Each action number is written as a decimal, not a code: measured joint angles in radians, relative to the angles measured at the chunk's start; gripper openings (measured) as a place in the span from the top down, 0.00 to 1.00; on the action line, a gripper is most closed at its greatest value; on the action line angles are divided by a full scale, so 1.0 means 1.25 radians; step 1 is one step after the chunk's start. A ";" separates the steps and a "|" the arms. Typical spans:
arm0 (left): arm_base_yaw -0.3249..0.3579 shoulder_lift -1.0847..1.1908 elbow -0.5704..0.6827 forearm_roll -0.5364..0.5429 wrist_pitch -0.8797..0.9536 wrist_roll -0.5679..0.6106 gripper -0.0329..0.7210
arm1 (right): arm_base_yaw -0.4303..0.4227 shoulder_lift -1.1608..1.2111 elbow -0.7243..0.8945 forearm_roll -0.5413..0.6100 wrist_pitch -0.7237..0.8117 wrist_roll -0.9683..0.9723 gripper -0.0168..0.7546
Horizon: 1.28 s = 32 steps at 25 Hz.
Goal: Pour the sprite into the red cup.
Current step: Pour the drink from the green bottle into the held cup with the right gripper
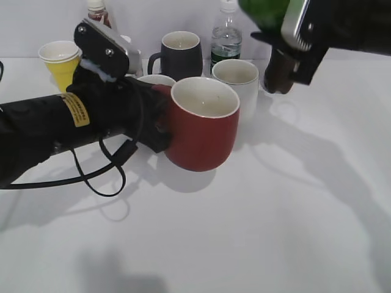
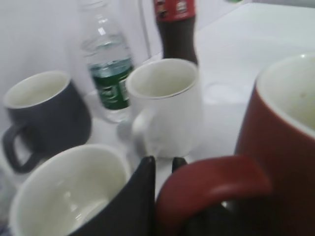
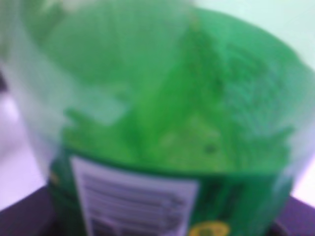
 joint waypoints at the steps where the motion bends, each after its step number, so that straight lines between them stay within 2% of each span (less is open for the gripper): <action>1: -0.002 0.000 0.000 0.002 0.001 0.000 0.86 | 0.000 0.000 0.000 -0.030 0.004 0.000 0.40; 5: -0.005 0.000 0.000 0.021 0.000 0.000 0.86 | 0.000 0.000 0.000 -0.127 0.033 0.000 0.40; 14: -0.006 0.001 0.014 0.027 -0.020 0.000 0.86 | 0.000 0.000 0.000 -0.274 0.073 -0.003 0.40; 21: -0.006 0.001 0.070 0.032 -0.105 0.000 0.86 | 0.000 0.000 0.000 -0.349 0.086 -0.004 0.40; 24: -0.006 0.001 0.071 0.065 -0.118 0.000 0.86 | 0.000 0.000 0.000 -0.375 0.086 -0.016 0.40; 32: -0.007 0.001 0.071 0.102 -0.128 -0.030 0.86 | 0.000 0.000 0.000 -0.382 0.093 -0.079 0.40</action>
